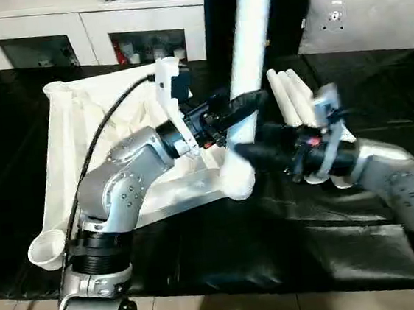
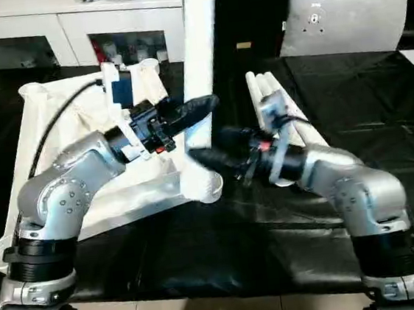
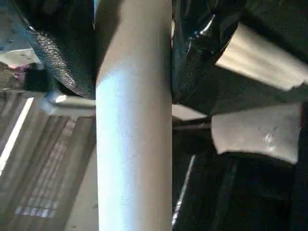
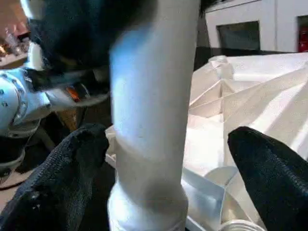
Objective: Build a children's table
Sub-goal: Pick table leg
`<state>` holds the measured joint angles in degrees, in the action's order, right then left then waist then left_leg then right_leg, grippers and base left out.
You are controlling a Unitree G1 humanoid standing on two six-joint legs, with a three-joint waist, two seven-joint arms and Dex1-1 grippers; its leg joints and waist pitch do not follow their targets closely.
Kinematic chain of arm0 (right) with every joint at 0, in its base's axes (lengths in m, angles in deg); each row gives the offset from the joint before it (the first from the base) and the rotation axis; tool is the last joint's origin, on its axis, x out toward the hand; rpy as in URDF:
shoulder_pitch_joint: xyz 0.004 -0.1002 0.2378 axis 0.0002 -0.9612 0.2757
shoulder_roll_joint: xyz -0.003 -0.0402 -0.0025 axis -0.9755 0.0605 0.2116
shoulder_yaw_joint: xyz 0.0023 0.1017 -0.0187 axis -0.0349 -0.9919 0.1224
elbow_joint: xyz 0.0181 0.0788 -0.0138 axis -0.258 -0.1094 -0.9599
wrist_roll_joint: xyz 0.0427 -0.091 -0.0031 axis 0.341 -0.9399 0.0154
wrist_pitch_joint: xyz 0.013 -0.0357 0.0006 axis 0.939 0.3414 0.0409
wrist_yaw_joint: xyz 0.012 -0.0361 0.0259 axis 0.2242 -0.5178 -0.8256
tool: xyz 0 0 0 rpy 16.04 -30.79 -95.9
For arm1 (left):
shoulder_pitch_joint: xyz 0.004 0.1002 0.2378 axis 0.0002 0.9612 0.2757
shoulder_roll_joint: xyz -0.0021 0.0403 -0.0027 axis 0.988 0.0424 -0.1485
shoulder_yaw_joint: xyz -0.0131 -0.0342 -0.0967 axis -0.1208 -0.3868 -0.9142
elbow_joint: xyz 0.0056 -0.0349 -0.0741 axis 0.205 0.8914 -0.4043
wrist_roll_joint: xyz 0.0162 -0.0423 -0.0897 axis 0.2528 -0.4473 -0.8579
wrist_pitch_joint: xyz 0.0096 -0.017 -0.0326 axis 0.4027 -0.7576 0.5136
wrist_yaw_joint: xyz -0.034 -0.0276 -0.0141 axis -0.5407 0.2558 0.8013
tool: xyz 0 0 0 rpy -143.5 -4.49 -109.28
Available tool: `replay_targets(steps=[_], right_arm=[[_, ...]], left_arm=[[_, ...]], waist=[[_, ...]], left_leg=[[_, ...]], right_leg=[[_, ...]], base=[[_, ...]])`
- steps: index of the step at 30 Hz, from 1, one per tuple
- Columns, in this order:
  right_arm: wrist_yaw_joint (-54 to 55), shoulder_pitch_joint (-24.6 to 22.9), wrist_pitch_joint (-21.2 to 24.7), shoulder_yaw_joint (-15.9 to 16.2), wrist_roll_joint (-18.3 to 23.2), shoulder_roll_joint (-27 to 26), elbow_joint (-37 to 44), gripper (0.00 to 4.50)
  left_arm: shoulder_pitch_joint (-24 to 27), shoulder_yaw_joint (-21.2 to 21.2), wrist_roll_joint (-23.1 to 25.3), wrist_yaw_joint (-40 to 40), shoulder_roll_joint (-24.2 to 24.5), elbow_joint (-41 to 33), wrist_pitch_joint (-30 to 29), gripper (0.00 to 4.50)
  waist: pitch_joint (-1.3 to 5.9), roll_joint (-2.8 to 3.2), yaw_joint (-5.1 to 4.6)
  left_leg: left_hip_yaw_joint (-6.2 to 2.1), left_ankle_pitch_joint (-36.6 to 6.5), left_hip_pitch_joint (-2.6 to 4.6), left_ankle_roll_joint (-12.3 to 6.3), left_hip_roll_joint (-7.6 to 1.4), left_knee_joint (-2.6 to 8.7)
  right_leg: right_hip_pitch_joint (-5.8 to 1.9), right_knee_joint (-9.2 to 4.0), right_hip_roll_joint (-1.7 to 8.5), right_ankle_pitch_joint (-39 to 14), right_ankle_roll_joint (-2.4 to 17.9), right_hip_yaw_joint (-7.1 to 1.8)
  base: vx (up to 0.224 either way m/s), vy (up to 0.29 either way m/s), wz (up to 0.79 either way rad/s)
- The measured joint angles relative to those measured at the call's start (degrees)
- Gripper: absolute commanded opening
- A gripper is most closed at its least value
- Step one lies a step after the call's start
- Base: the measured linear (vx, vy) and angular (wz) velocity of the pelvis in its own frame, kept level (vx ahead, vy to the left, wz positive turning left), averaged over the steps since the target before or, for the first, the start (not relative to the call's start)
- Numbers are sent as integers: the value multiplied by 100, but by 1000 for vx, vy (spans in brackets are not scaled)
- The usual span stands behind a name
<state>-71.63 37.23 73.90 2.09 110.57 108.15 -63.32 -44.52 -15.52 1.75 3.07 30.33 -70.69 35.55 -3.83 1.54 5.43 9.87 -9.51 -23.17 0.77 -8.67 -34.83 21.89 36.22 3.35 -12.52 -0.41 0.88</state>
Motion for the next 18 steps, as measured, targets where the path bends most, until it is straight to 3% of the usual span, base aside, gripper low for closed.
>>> replay_targets(steps=[5,6,9,18], right_arm=[[-18,37,-136,189,-162,-9,-1,450],[-27,39,-192,221,-186,-12,-4,421],[-147,44,-265,315,-283,-13,-7,411],[-374,43,-258,419,-268,-15,-7,323]], left_arm=[[0,105,-12,154,-9,-208,49,186],[0,126,-12,162,-12,-217,57,186],[1,169,-11,200,-11,-216,101,186],[24,289,-7,319,6,-234,153,186]], waist=[[0,-4,-5],[0,-5,-7],[2,-13,-13],[0,-32,-13]], left_leg=[[1,0,1,-1,0,-1],[1,0,1,-1,0,-1],[1,0,1,-1,0,0],[2,2,1,-3,0,-1]], right_leg=[[-1,0,1,0,0,0],[-1,0,1,0,0,0],[-1,0,1,0,0,0],[-1,0,1,0,0,0]], base=[[0,0,0],[0,0,0],[0,0,0],[0,0,0]])
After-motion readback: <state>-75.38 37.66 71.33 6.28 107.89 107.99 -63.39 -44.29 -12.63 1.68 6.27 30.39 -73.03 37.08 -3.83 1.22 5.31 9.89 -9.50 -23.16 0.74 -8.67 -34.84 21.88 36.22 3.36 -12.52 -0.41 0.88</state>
